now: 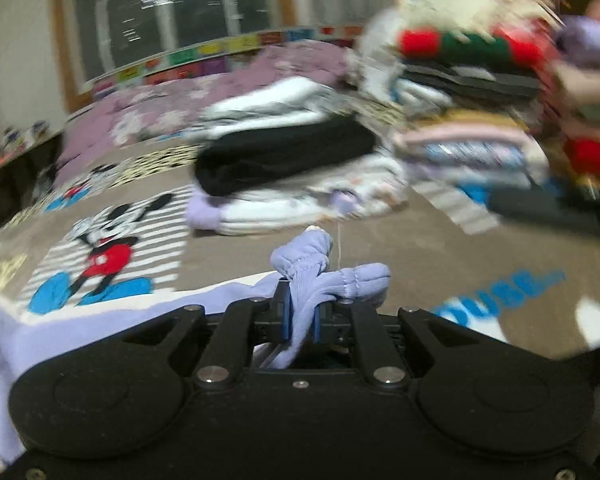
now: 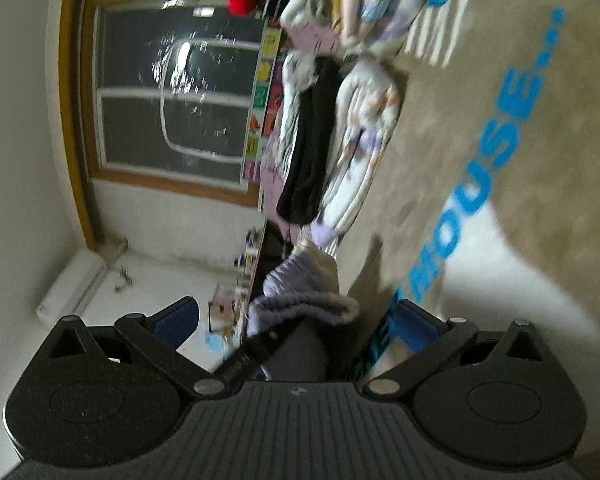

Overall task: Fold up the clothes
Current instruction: 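Grasp the other lavender cuff with the right gripper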

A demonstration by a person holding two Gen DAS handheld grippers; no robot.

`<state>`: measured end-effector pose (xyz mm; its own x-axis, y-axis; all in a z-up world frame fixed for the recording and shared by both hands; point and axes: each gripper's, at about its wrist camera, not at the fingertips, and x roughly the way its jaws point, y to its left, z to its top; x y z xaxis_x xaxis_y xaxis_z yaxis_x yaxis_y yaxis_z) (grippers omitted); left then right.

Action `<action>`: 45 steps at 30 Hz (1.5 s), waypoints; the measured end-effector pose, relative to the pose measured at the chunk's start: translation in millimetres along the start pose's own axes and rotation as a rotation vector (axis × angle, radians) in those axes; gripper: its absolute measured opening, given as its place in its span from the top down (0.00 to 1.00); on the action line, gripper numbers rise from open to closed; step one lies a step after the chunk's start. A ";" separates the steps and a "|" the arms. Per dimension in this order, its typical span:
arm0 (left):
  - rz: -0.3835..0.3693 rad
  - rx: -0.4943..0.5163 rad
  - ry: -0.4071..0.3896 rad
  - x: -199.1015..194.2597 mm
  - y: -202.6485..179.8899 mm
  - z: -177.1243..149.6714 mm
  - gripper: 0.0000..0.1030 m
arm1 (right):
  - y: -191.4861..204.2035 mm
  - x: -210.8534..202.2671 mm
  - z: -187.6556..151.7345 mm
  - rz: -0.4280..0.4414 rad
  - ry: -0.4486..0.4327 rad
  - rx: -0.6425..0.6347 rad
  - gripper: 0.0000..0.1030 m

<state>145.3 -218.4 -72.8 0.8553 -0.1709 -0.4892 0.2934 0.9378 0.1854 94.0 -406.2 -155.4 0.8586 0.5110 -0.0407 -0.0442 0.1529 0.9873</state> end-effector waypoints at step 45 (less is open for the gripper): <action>-0.167 -1.675 -0.038 -92.7 404.1 -201.9 0.35 | 23.3 86.7 -44.4 -0.372 -0.033 -0.201 0.26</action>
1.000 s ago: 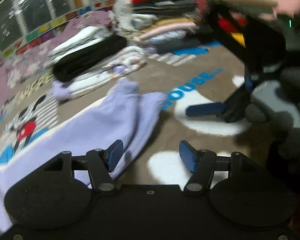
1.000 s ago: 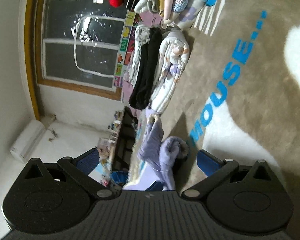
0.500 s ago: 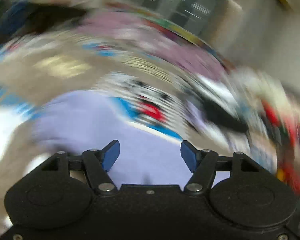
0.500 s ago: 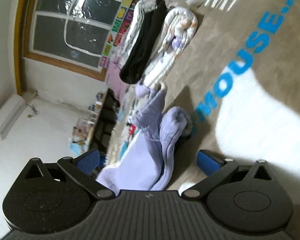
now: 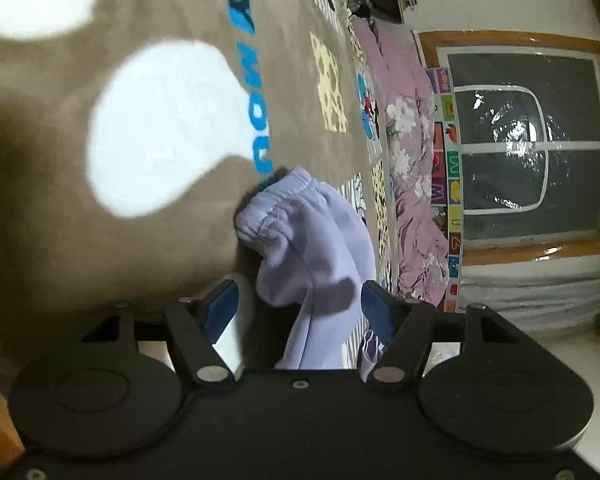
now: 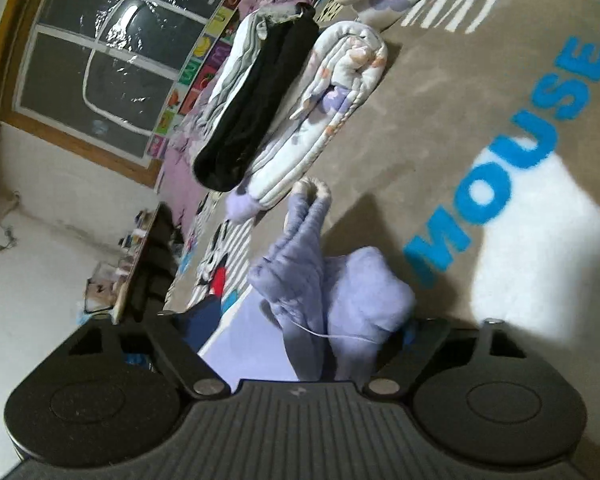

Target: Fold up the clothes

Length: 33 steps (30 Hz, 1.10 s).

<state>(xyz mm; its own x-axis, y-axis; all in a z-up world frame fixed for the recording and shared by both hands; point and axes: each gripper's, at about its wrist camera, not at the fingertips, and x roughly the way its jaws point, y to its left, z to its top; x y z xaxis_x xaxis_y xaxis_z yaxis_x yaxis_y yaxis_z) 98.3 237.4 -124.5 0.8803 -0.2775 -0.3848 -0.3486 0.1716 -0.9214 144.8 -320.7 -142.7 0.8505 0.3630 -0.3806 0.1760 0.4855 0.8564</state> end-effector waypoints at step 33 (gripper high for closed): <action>0.172 0.549 -0.012 75.8 -51.4 -14.5 0.76 | -42.1 -24.1 65.9 -0.015 -0.153 -0.112 0.26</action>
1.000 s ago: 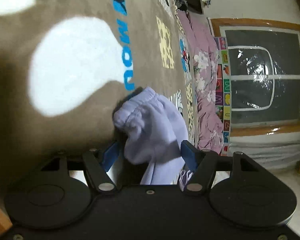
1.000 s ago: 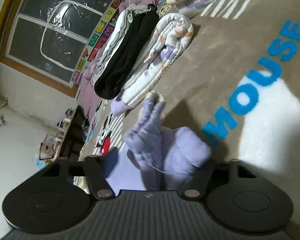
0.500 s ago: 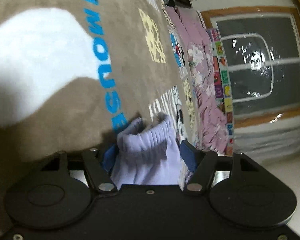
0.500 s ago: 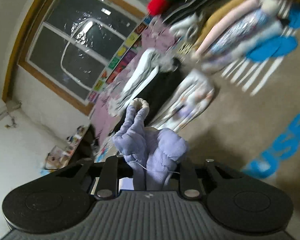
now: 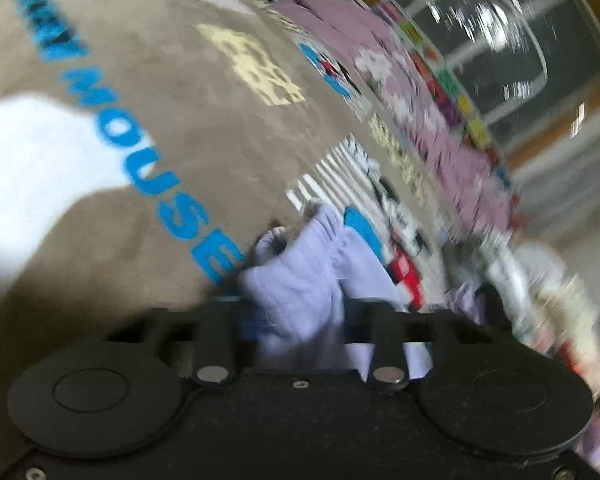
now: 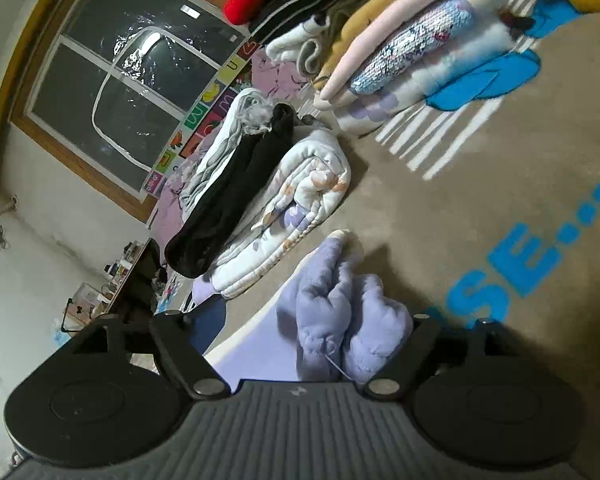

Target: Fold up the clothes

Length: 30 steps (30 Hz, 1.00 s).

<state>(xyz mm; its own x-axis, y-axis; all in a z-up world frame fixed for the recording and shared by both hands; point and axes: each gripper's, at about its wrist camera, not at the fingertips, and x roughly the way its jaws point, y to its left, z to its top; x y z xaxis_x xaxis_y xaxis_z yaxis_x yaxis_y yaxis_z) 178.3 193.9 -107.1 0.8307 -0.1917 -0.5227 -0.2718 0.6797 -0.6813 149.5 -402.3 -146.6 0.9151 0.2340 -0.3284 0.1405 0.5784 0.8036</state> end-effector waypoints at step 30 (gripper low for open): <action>0.073 0.363 -0.047 47.6 -44.1 83.5 0.56 | 14.6 14.1 45.8 -0.083 -0.017 -0.239 0.34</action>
<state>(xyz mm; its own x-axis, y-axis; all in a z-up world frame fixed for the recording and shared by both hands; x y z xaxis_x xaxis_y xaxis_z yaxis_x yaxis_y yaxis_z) 270.3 214.0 -59.2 0.8391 -0.1066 -0.5334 -0.1479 0.8989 -0.4124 181.8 -426.4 -116.9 0.9108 0.1662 -0.3780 0.1234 0.7641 0.6332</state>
